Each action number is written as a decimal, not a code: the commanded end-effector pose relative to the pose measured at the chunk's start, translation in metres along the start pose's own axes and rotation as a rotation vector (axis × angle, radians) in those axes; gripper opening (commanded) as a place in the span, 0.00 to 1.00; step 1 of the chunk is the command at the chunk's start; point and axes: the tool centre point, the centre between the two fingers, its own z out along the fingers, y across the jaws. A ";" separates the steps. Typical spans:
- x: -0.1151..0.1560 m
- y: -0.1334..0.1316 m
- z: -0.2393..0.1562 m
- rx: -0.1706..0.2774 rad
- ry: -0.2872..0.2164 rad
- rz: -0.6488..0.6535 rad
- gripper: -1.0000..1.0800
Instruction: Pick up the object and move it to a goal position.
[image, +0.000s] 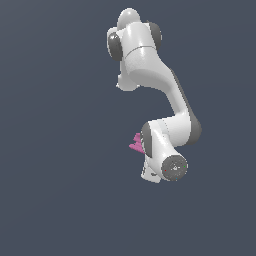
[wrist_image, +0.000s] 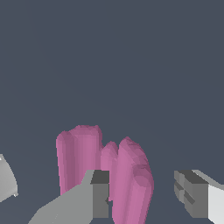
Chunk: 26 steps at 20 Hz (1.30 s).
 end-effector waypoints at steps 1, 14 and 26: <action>0.000 0.000 0.005 0.001 0.000 0.000 0.62; 0.000 0.000 0.026 0.002 -0.001 -0.004 0.00; -0.001 -0.001 0.023 0.000 0.000 -0.004 0.00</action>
